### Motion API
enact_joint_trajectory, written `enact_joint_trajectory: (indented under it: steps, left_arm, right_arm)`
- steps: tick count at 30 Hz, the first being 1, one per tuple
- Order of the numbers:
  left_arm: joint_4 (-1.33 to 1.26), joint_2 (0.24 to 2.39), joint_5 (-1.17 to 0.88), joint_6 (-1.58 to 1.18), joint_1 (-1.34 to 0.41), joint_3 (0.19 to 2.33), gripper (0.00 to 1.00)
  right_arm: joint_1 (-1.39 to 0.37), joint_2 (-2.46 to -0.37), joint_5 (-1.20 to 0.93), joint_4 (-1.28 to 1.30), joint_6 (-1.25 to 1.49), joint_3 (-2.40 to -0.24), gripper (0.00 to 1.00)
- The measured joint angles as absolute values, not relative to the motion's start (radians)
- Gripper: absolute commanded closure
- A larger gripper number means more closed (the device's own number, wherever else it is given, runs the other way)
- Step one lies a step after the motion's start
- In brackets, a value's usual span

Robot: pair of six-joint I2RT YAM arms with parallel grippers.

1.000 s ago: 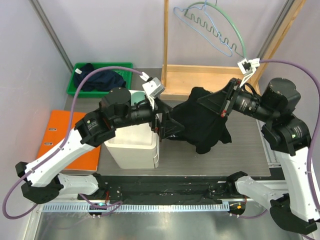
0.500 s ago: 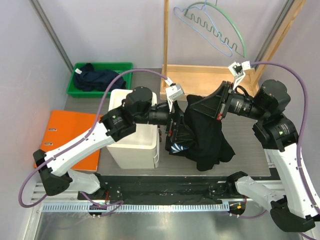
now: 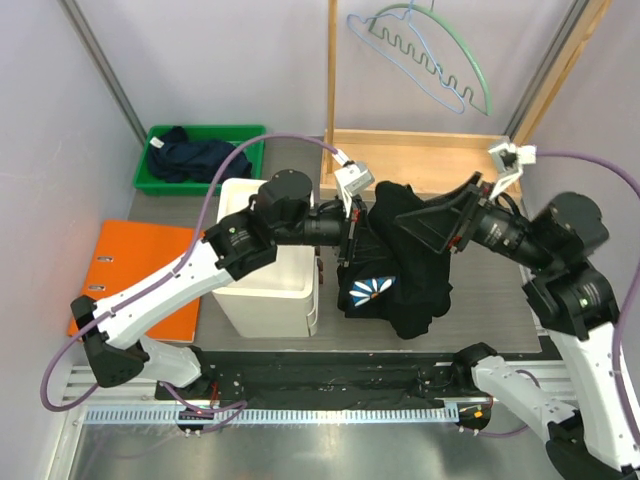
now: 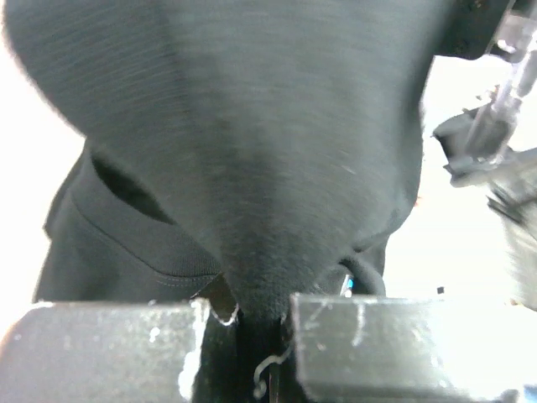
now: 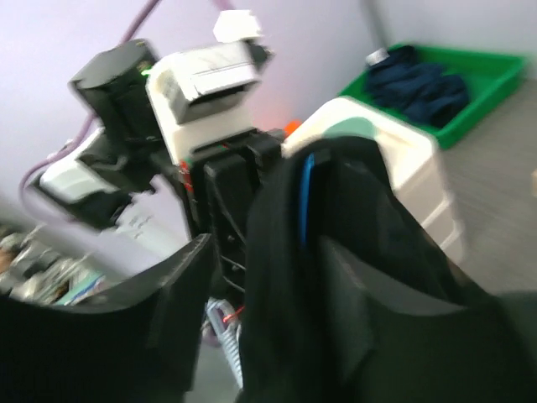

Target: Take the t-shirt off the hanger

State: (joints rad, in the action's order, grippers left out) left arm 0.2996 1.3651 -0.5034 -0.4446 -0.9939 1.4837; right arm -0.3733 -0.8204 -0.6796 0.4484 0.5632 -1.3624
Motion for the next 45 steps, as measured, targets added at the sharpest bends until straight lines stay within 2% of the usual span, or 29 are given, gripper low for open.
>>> enact_joint_trajectory:
  steps: [1, 4, 11, 17, 25, 34, 38, 45]
  left_arm:
    - [0.317, 1.365, -0.479, -0.440, -0.994, 1.499, 1.00]
    - [0.364, 1.370, -0.387, -0.416, -0.989, 1.561, 1.00]
    - [0.398, 1.407, -0.236, -0.384, -0.918, 1.753, 1.00]
    - [0.398, 1.491, -0.179, -0.381, -0.790, 1.932, 1.00]
    - [0.424, 1.579, -0.176, -0.389, -0.554, 2.078, 1.00]
    - [0.435, 1.597, -0.187, -0.422, -0.146, 2.083, 1.00]
    - [0.358, 1.637, -0.174, -0.485, 0.010, 2.061, 1.00]
    - [0.235, 1.818, -0.138, -0.521, 0.080, 2.120, 1.00]
  right_arm:
    - [-0.373, -0.800, -0.635, 0.469, 0.556, -1.362, 0.18]
    - [-0.373, -0.707, -0.435, 0.542, 0.529, -1.361, 0.01]
    - [-0.373, -0.515, -0.035, 0.673, 0.506, -1.338, 0.00]
    - [-0.373, -0.467, 0.100, 0.733, 0.493, -1.330, 0.00]
    - [-0.373, -0.467, 0.121, 0.743, 0.483, -1.328, 0.00]
    - [-0.373, -0.496, 0.109, 0.743, 0.467, -1.316, 0.00]
    - [-0.373, -0.532, 0.094, 0.743, 0.465, -1.312, 0.00]
    - [-0.373, -0.583, 0.034, 0.736, 0.474, -1.277, 0.00]
